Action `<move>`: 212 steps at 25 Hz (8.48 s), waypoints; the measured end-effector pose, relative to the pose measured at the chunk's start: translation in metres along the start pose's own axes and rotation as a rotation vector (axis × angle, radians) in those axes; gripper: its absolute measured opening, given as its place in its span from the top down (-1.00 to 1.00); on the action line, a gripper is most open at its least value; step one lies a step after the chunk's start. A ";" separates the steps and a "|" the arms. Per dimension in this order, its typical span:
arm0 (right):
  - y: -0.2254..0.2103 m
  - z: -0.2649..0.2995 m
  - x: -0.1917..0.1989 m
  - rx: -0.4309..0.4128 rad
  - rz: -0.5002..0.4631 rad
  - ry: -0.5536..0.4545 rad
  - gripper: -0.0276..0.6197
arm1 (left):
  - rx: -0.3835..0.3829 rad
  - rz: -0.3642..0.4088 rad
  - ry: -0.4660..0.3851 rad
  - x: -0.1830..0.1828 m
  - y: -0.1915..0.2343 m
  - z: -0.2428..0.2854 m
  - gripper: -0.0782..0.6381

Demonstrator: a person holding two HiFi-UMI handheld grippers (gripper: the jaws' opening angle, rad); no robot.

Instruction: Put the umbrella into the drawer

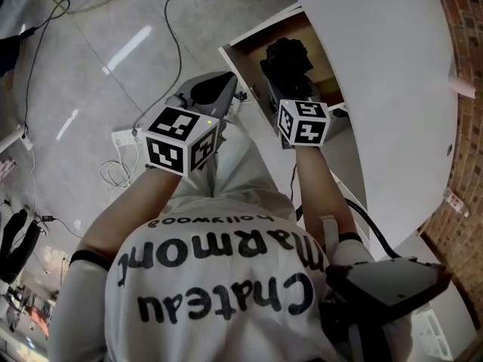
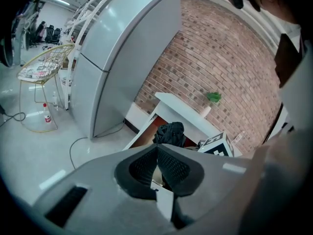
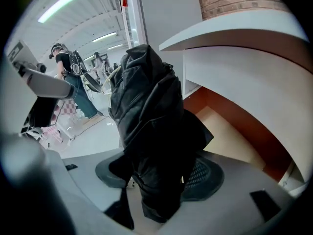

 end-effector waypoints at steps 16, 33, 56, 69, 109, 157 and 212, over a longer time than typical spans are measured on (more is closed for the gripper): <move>-0.031 0.028 0.024 0.059 0.070 0.054 0.12 | 0.014 0.016 0.025 0.018 0.011 0.019 0.74; -0.055 0.058 0.018 0.119 0.162 0.093 0.12 | 0.012 -0.023 0.030 0.012 0.029 0.041 0.74; -0.076 0.082 0.016 0.158 0.255 0.110 0.12 | 0.002 -0.038 0.053 0.019 0.040 0.053 0.74; -0.084 0.090 0.020 0.194 0.266 0.080 0.11 | -0.002 -0.036 0.068 0.021 0.046 0.059 0.74; -0.077 0.083 0.027 0.198 0.285 0.210 0.05 | -0.045 -0.098 0.081 0.001 0.037 0.030 0.74; 0.041 -0.193 -0.052 0.109 0.386 -0.299 0.27 | 0.068 0.203 -0.183 -0.082 -0.079 -0.148 0.74; -0.049 -0.401 0.016 -0.068 0.036 -0.629 0.86 | -0.139 0.157 -0.455 -0.025 -0.283 -0.137 0.74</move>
Point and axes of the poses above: the fingertips, and each gripper's own axes: z forward along the fingers, y to its left, x out of its underside, the point moved 2 cm from there along -z, backward along the fingers, and after that the axes turned 15 degrees about y, right-handed, at the moved point
